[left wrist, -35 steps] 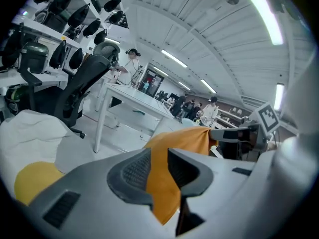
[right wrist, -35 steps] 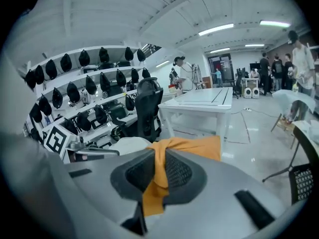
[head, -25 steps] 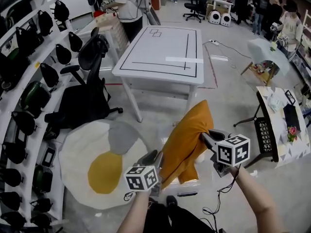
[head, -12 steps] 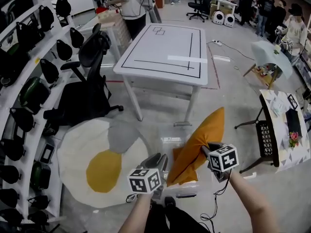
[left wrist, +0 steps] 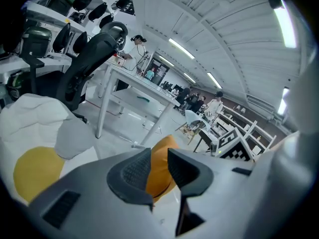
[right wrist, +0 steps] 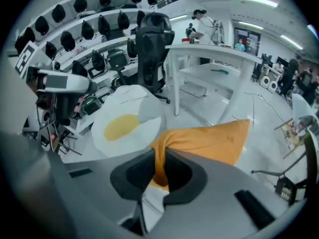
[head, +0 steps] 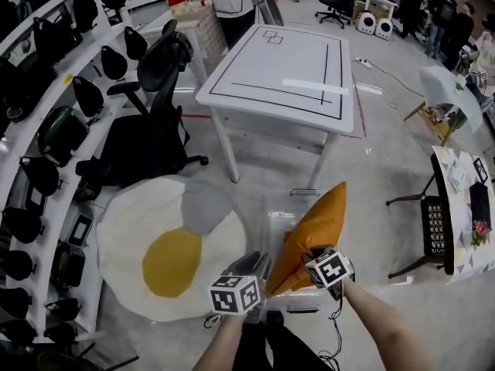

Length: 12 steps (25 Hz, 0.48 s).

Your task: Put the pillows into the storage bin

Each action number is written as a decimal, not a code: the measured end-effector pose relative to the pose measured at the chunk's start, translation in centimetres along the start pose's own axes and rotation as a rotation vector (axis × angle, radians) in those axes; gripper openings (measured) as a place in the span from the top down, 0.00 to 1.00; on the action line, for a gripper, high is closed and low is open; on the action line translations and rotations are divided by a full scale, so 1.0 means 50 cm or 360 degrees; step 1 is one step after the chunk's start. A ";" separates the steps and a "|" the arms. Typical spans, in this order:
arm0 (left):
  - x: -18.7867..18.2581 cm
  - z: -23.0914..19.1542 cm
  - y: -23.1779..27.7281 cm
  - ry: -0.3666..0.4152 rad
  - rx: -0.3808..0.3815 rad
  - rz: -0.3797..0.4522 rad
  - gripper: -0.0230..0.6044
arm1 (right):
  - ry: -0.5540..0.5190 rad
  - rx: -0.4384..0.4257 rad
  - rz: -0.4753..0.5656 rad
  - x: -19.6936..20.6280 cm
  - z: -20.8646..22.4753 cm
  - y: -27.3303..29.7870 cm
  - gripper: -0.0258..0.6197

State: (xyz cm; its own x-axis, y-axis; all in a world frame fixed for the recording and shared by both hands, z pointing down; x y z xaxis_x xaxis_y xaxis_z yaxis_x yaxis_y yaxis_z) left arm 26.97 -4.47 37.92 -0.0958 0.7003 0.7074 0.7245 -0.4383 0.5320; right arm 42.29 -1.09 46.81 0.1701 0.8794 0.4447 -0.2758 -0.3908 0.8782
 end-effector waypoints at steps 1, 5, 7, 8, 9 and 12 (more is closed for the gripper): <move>0.002 -0.005 0.000 -0.0007 -0.0005 -0.0003 0.80 | -0.0039 -0.0015 -0.0024 -0.002 -0.014 0.016 0.90; 0.006 -0.028 -0.001 -0.0023 -0.0027 -0.0013 0.80 | -0.0161 -0.0077 -0.0091 -0.016 -0.071 0.075 0.89; 0.008 -0.043 -0.004 -0.0038 -0.0042 -0.0011 0.80 | -0.0227 -0.0094 -0.0106 -0.024 -0.100 0.100 0.89; 0.008 -0.050 -0.006 -0.0047 -0.0051 -0.0008 0.80 | -0.0250 -0.0101 -0.0119 -0.025 -0.113 0.112 0.89; 0.009 -0.058 -0.009 -0.0057 -0.0061 -0.0006 0.80 | -0.0267 -0.0102 -0.0139 -0.025 -0.125 0.122 0.88; 0.012 -0.080 -0.021 -0.0076 -0.0091 -0.0002 0.80 | -0.0298 -0.0091 -0.0194 -0.026 -0.157 0.140 0.87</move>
State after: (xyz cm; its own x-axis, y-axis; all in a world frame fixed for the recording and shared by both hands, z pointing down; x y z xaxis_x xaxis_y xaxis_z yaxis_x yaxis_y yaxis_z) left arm 23.43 -5.82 39.64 -0.0634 0.7263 0.6845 0.6843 -0.4677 0.5595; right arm 32.72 -2.82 51.01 0.3765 0.8512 0.3658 -0.2950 -0.2642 0.9183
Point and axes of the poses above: the fingertips, and each gripper's own axes: y forward along the fingers, z to its right, x out of its underside, the point moved 3 cm from there along -y, backward along the fingers, and after that the axes turned 5 degrees about y, right-handed, at the moved point
